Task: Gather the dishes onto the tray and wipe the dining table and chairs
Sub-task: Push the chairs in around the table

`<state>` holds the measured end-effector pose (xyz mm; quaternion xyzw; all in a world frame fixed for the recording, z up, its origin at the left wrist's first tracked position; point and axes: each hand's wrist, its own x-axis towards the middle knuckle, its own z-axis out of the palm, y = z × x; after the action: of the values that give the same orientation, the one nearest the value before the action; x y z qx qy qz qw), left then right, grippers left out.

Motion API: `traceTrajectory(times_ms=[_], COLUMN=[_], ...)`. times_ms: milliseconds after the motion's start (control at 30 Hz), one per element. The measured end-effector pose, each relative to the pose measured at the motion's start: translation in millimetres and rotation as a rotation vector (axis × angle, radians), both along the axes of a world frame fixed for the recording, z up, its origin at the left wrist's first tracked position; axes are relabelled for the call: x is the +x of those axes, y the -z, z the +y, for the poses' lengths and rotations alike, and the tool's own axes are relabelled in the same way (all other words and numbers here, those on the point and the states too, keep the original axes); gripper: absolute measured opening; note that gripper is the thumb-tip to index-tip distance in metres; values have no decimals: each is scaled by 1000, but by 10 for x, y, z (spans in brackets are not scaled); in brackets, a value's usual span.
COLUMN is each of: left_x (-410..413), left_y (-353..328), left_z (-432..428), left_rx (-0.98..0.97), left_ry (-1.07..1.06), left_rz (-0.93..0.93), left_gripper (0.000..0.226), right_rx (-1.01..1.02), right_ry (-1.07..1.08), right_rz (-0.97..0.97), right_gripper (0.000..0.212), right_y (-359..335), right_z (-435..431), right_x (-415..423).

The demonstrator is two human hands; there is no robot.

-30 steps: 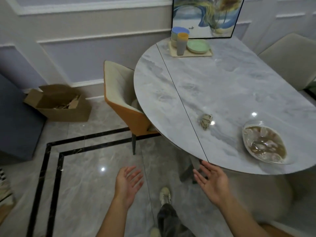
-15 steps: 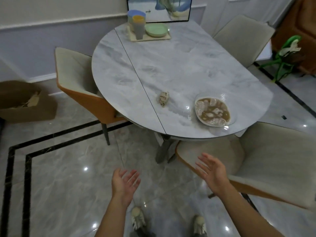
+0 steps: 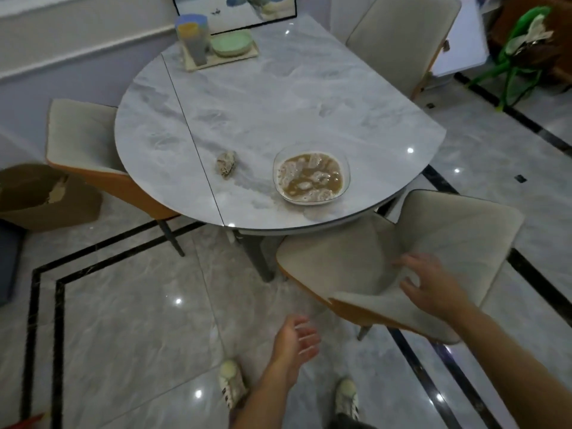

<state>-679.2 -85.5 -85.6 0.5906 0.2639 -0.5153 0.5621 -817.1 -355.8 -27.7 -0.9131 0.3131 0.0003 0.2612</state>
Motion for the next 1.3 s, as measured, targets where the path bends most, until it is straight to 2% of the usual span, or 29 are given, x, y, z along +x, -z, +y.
traceTrajectory(times_ms=[100,167,333,400,500,600,1000,1300], left_x=[-436,-645,-1019,-1071,-1096,-1130,-635,184], left_y=[28,23,-42,-61,-107,-94,-91,-28], left_z=[-436,-705,-1187,-1289,-1361,-1365,-1275,-1294], left_rx=[-63,-110,-145,-127,-103,-102,-17,-18], left_ry=[3,-33,-38,-16,-40,-81,-192,-187], left_rz=[75,133,165,147,120,106,0,-45], left_gripper=[48,52,54,53,46,43,49,44], right_rx=[-94,-44,-72,-92,-121,-241,-288,-338], right_ry=[-106,-167,-416,-494,-538,-587,-531,-385], right_rz=[192,263,540,589,485,379,338,342], right_gripper=[36,41,75,82,74,67,53,52], right_y=[-165,-245,-325,-298,-243,-89,-79,-14], right_z=[-426,-599,-875,-965,-1092,-1170,-820,-483], right_x=[-360,-545,-929,-996,-1007,-1045,-610,102])
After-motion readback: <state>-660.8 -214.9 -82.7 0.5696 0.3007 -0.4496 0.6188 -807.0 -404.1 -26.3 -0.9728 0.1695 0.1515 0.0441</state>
